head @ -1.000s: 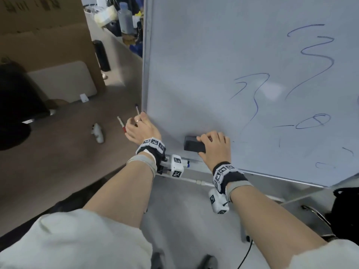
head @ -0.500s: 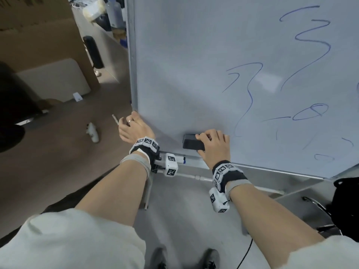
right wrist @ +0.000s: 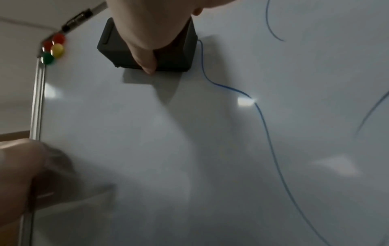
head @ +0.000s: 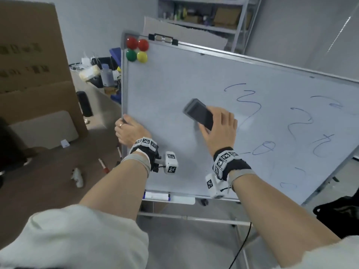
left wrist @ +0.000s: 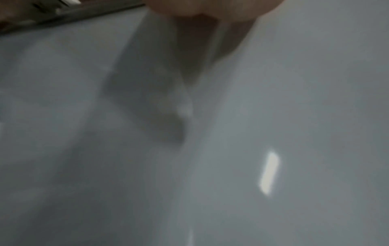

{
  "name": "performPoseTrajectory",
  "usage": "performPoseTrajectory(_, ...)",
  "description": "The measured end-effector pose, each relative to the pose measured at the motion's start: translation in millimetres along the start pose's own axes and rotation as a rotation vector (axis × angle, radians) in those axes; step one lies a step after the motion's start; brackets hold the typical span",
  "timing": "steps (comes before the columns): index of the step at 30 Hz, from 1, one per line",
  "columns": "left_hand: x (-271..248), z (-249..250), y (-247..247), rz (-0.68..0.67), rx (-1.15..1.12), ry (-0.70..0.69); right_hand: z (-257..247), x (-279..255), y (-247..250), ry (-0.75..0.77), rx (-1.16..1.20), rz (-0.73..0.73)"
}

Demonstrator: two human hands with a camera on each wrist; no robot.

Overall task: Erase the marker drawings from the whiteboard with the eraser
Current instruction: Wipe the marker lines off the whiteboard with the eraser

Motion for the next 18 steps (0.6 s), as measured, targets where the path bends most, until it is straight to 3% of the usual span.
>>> performPoseTrajectory(3,2,-5,0,0.014,0.005,0.026,-1,-7,-7,-0.007,0.017,0.018)
performPoseTrajectory(8,7,-11,-4,-0.020,0.017,0.015,-17,-26,-25,0.241,0.022,-0.103)
performPoseTrajectory(9,7,-11,-5,-0.016,0.005,0.021,-6,-16,-21,0.189,0.006,-0.064)
performPoseTrajectory(12,5,-13,-9,-0.020,0.000,0.016,49,8,-3,-0.159,0.016,0.087)
performPoseTrajectory(13,5,-14,-10,-0.020,0.008,0.012,54,7,-2,-0.183,0.028,0.093)
performPoseTrajectory(16,5,-14,-9,-0.005,0.027,0.014,26,-17,-16,0.040,0.047,-0.040)
performPoseTrajectory(18,4,-9,-6,0.008,0.049,0.008,16,-30,-21,0.112,0.047,-0.104)
Point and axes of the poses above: each hand's wrist, its own x-axis towards the middle knuckle, its own y-axis out of the back of the hand, z = x × y, the point moved 10 cm from there along x, towards the middle knuckle, and after that the axes turned 11 degrees about -x, right-handed, at the moved point
